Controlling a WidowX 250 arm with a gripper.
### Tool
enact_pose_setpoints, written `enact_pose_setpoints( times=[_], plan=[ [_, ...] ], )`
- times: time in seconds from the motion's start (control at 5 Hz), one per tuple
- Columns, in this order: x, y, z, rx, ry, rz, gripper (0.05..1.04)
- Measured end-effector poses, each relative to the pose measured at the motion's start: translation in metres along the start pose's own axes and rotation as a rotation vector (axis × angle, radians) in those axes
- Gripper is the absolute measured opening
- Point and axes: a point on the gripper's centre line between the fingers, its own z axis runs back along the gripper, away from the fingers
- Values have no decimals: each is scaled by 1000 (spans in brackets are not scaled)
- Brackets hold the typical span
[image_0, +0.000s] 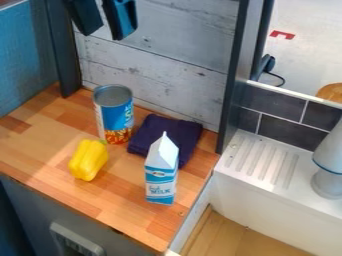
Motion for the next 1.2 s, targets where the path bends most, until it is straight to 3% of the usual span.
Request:
enact_pose_setpoints(
  times=[0.2,0.4,0.6,0.8,1.0,1.2],
  plan=[
    [-1,2,-10,-11,28,9,1003],
    [6,23,-47,32,55,16,1003],
    [-2,34,-74,175,5,139,1003],
    [8,40,-80,216,-39,135,1003],
    [15,50,-102,233,-39,156,1003],
    [31,61,-142,215,-15,195,1003]
  ],
)
